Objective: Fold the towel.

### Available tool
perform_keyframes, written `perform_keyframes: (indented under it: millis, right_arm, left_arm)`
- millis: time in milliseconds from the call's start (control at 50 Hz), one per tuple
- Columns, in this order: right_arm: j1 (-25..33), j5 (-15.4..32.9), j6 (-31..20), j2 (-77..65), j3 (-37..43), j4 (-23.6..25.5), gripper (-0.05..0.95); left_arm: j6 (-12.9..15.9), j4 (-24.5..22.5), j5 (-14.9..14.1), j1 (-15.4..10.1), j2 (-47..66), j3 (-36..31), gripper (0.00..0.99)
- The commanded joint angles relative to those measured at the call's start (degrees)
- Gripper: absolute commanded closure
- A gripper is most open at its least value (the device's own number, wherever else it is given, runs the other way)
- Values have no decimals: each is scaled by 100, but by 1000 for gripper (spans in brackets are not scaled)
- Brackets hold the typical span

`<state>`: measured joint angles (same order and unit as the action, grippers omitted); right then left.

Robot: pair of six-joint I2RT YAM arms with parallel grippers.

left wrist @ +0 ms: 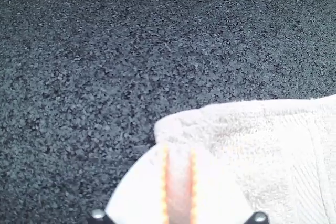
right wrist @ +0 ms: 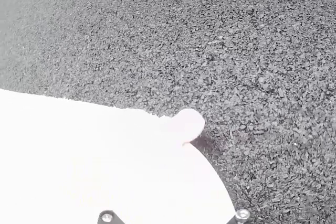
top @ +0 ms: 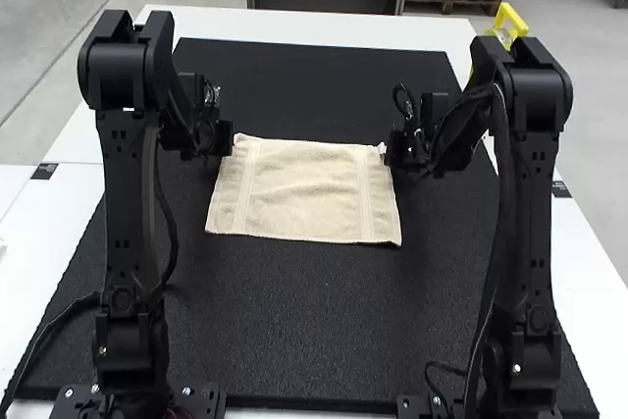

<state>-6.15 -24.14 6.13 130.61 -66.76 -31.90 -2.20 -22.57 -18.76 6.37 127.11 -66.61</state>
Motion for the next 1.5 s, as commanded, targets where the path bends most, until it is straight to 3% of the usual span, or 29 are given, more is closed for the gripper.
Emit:
perform_keyframes:
  millis: [0, 440, 960, 1480]
  right_arm:
    - [-88, -267, 46, 158, 137, 8, 918]
    - [-18, -328, 46, 141, 181, 0, 918]
    - [88, -495, 99, -255, 348, 0, 920]
    - [149, -636, 187, -694, 515, -167, 920]
  left_arm:
    - [-88, -72, -163, 66, 139, -151, 970]
    - [-176, -55, -338, 75, 104, -142, 970]
    - [-149, 174, -488, 295, -266, -80, 970]
    - [-132, 332, -664, 295, -705, 25, 970]
